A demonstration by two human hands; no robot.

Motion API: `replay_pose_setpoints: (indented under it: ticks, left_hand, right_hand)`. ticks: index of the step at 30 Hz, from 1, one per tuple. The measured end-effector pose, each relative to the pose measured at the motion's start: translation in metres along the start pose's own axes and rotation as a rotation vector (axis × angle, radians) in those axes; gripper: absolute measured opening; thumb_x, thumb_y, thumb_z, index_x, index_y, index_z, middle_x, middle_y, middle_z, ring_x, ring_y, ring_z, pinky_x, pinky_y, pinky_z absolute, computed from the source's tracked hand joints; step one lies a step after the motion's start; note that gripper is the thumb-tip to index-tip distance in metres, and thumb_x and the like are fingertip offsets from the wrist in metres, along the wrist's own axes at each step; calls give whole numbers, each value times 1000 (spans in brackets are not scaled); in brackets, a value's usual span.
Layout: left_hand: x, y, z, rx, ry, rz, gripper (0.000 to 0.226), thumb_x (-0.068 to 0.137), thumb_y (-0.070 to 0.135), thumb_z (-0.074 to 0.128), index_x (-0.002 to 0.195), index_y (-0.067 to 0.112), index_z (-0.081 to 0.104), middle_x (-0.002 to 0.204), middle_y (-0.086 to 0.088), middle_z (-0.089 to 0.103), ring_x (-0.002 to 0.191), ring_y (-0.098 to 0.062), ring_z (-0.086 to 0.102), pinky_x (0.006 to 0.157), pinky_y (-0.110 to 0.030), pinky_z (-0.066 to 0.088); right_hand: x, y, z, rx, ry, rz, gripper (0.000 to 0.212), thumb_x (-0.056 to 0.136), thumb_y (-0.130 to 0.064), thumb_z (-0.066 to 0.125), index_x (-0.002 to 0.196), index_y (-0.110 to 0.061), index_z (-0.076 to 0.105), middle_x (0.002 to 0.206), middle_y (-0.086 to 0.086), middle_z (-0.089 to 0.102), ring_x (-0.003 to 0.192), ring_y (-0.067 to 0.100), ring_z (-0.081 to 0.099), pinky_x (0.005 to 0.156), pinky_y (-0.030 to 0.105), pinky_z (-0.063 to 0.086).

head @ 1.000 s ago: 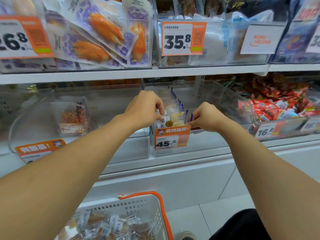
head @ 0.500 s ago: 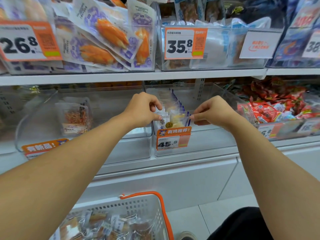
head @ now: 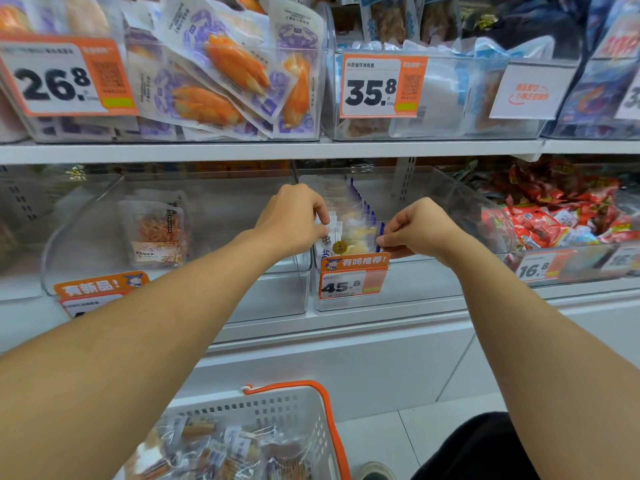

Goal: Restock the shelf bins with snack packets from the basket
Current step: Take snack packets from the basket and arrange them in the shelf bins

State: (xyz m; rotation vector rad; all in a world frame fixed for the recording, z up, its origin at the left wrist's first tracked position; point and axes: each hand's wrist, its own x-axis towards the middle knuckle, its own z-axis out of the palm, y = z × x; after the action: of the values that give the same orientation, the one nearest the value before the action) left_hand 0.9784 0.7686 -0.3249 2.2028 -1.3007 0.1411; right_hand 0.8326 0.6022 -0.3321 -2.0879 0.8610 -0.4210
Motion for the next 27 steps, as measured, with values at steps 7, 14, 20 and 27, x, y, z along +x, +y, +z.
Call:
replay_pose_setpoints:
  ticks: [7,14,20,27]
  left_hand:
    - [2,-7,-3,-160,-33,-44,16,74,19,86,82,20,72,75,-1,61,67,-14,55,63,-25,44]
    - [-2,-8,0,-130,-35,-33,13,74,21,86,78,20,74,71,2,63,66,-13,57,63,-26,46]
    - [-1,-5,7,-92,88,-86,8,79,19,81,73,20,77,67,8,64,73,-15,63,67,-30,52]
    - [2,-7,5,-84,75,-83,6,78,20,82,74,20,77,67,11,64,69,-11,59,69,-29,51]
  right_hand:
    - [-5,-3,-11,60,22,-29,11,77,-4,81,80,4,73,76,18,74,72,27,75,70,36,63]
    - [-12,-8,-13,38,25,-71,9,78,-2,81,79,2,72,75,15,74,69,25,75,69,35,62]
    - [-5,-7,0,26,109,-77,9,81,-5,79,82,1,72,75,16,73,65,23,73,66,36,63]
    - [5,-3,4,119,100,-55,7,81,-1,78,80,2,72,76,17,73,70,27,75,71,41,63]
